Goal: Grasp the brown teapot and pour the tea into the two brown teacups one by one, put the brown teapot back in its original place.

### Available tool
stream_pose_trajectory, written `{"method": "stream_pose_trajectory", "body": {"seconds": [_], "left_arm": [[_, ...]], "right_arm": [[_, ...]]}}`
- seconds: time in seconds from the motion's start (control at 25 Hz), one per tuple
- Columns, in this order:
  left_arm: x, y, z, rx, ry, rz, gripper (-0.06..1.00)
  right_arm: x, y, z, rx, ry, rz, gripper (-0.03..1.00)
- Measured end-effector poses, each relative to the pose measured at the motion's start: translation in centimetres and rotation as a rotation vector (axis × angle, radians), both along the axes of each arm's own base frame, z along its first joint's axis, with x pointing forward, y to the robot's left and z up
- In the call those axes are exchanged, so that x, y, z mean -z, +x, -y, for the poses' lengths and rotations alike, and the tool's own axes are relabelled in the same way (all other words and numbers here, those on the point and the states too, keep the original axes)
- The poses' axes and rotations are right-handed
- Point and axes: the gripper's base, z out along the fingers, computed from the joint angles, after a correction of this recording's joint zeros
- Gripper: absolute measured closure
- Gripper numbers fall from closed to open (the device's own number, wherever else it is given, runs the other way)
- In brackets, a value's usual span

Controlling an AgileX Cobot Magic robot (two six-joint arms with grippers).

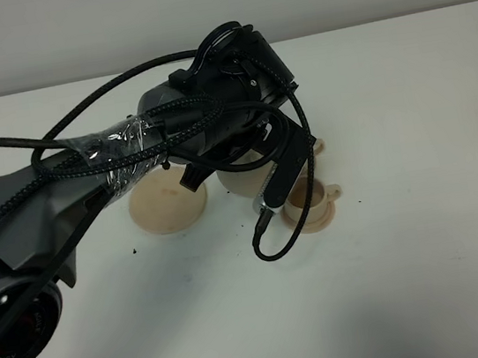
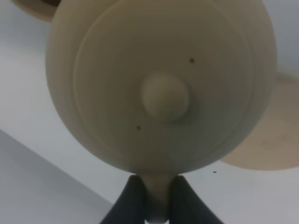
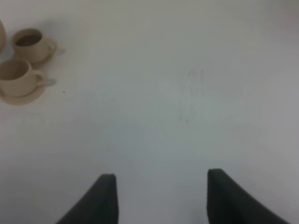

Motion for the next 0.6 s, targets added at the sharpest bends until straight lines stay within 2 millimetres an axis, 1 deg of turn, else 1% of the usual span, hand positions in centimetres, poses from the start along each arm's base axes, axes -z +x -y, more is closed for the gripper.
{"method": "stream_pose_trajectory", "body": {"seconds": [0.24, 0.6], "left_arm": [[-0.20, -0.36, 0.60, 0.029, 0.025, 0.030, 0.79], [-0.21, -0.53, 0.66, 0.025, 0.051, 0.039, 0.79]], "right_arm": [[0.00, 0.00, 0.00, 0.000, 0.000, 0.000, 0.51], [0.00, 0.00, 0.00, 0.000, 0.000, 0.000, 0.51]]}}
